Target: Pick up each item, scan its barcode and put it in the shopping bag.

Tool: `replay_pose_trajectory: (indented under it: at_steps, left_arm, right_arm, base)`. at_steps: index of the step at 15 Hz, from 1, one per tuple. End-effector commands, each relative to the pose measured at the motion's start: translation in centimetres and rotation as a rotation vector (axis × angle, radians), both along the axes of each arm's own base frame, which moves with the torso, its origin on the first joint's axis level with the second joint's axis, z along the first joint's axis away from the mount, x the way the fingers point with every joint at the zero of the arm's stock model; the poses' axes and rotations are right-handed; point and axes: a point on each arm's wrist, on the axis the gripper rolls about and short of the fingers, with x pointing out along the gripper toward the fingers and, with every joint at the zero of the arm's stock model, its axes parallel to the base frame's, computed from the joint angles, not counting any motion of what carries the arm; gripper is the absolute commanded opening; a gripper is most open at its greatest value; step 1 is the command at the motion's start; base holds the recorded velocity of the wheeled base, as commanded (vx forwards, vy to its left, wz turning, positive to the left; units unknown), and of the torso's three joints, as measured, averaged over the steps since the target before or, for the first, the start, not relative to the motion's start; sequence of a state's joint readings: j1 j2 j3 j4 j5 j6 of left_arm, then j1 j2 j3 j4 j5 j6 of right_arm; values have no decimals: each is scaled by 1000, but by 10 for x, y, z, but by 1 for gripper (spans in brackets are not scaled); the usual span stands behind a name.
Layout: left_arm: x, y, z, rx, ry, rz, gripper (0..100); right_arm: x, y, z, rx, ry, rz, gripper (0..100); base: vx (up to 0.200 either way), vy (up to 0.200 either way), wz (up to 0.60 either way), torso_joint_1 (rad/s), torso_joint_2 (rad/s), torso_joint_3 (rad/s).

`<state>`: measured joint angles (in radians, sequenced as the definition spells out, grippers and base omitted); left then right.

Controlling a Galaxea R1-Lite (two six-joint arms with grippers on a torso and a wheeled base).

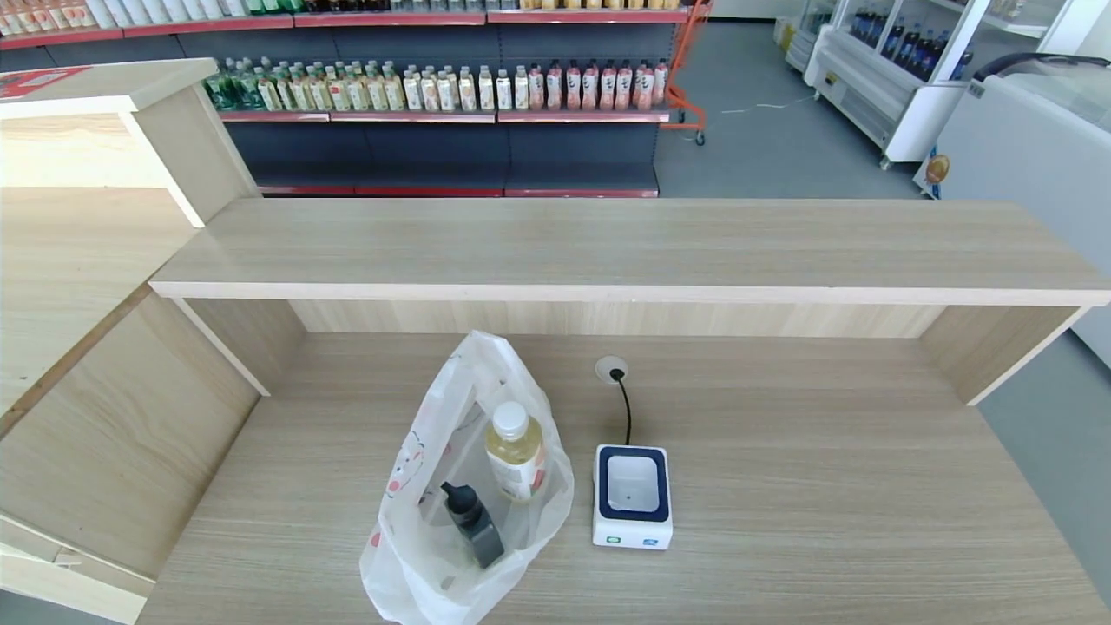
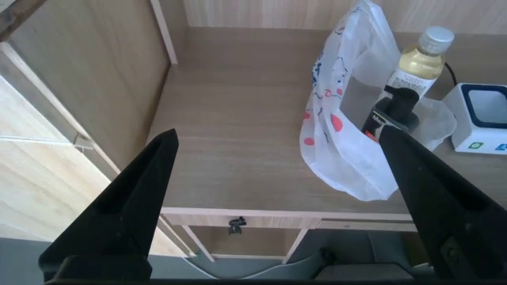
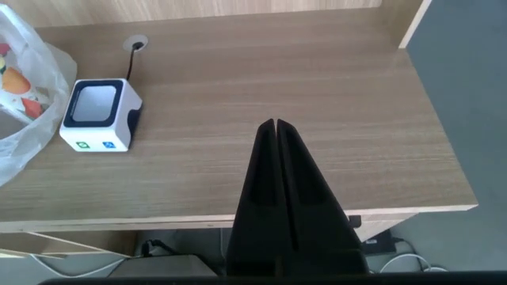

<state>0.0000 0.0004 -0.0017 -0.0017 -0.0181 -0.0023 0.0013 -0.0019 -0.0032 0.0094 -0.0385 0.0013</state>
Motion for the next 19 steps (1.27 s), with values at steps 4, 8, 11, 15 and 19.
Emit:
replay_pose_trajectory:
  at_steps: [4,8,11,15,19]
  left_arm:
    - [0,0,0,-1,0,0,100]
    - [0,0,0,-1,0,0,100]
    - [0,0,0,-1,0,0,100]
    - [0,0,0,-1,0,0,100]
    - [0,0,0,-1,0,0,100]
  right_arm:
    - [0,0,0,0,2,0,0]
    - [0,0,0,0,2,0,0]
    - [0,0,0,0,2,0,0]
    - [0,0,0,0,2,0,0]
    - [0,0,0,-3,2,0,0]
  base:
    - [0,0,0,0,0,0]
    - [0,0,0,0,0,0]
    - [0,0,0,0,0,0]
    - [0,0,0,0,0,0]
    - [0,0,0,0,0,0]
